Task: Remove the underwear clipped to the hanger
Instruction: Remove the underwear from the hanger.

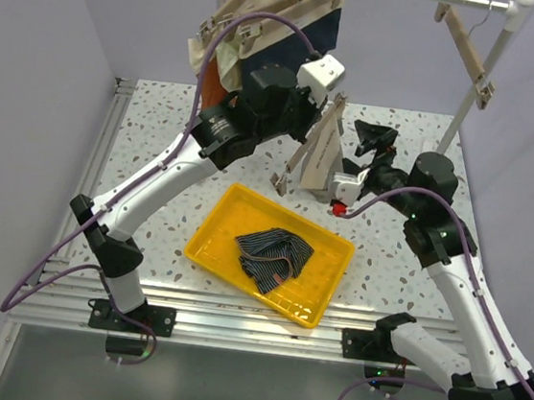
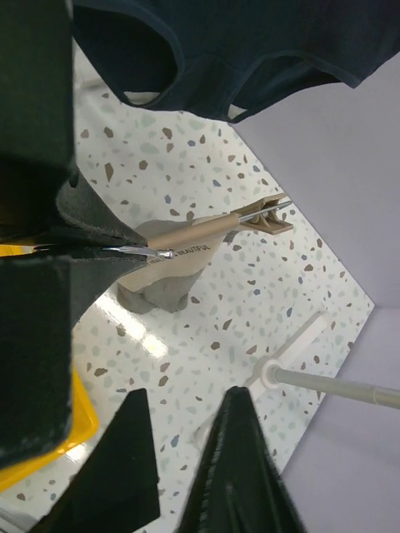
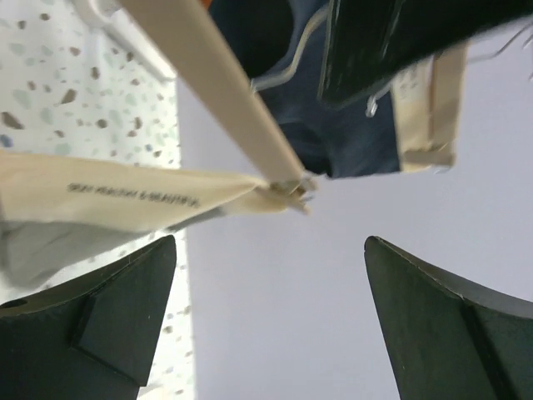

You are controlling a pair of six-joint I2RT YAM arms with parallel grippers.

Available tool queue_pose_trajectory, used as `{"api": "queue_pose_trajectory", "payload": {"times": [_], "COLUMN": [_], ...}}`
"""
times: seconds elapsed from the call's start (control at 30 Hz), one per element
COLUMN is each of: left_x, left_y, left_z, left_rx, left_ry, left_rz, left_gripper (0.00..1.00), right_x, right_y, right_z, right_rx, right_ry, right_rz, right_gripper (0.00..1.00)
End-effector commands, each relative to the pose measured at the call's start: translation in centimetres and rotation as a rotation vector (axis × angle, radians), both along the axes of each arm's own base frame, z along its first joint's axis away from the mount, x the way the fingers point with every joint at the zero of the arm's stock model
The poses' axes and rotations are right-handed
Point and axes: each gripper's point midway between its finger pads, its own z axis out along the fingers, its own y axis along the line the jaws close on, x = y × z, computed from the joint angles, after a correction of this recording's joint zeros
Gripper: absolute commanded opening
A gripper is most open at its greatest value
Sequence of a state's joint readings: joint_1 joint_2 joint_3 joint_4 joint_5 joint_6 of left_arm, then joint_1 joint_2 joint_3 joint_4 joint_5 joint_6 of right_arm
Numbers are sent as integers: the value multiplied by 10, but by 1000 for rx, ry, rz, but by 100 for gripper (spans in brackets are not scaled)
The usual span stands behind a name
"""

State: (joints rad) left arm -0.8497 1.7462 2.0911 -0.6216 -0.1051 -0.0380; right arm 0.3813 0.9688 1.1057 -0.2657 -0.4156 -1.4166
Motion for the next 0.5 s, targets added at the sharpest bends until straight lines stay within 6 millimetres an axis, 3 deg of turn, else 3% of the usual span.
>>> {"api": "queue_pose_trajectory", "payload": {"times": [0.0,0.03,0.07,0.1,0.13,0.2,0.23,0.27,0.47], "left_x": [-7,-11,-12,-13,-17,-21,-25,-27,-49], "left_y": [17,19,19,20,22,22,24,25,21], "left_z": [43,43,35,34,34,25,27,24,10], "left_rx": [63,85,120,158,175,240,250,265,321], "left_ry": [-228,-246,-252,-282,-298,-325,-339,-343,-389], "left_rz": [-78,-99,-121,-150,-165,-228,-245,-260,-416], "left_gripper": [0,0,0,0,0,0,0,0,0], "right_x": [-3,4,1,-1,4,-4,-5,-14,-24], "right_y": [-5,-19,-23,-15,-28,-28,-25,-23,-11], "right_z": [-23,-12,-22,-26,-12,-19,-9,-21,-21], "right_rx": [103,139,158,184,210,216,217,180,113], "right_ry": [242,261,357,426,423,519,531,580,644], "right_rz": [7,-17,-9,83,72,132,203,239,402], "right_gripper": [99,99,99,98,98,98,98,98,97]}}
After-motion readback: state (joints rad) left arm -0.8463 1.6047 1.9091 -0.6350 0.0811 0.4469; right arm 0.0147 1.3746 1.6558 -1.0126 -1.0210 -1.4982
